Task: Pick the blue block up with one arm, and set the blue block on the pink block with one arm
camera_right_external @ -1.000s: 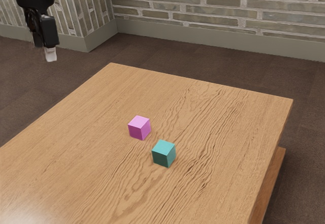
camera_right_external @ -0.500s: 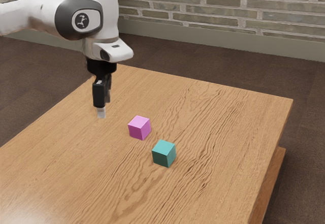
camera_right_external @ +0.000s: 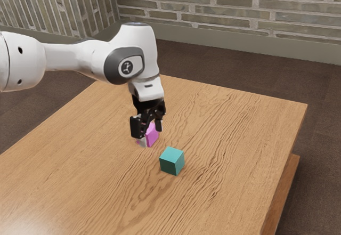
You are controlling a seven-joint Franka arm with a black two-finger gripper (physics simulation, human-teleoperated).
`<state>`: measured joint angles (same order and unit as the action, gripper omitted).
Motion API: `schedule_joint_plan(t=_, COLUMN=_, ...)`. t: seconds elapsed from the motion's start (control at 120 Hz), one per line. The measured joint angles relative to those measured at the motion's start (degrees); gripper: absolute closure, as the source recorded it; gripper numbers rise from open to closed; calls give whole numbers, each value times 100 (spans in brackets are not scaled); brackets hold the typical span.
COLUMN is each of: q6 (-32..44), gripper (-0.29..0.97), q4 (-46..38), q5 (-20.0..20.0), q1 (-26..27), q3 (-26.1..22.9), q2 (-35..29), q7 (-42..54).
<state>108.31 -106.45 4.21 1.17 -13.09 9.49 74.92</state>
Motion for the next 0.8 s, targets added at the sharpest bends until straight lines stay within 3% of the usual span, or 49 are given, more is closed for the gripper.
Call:
schedule_joint_plan(t=0.55, q6=393, gripper=0, q4=989, q5=-321, q1=-15, q3=38, q2=1604, q7=-127)
schedule_joint_plan(t=0.8, q6=417, gripper=0, q4=1324, q5=-756, q1=11, q3=23, q2=1993, q7=-157)
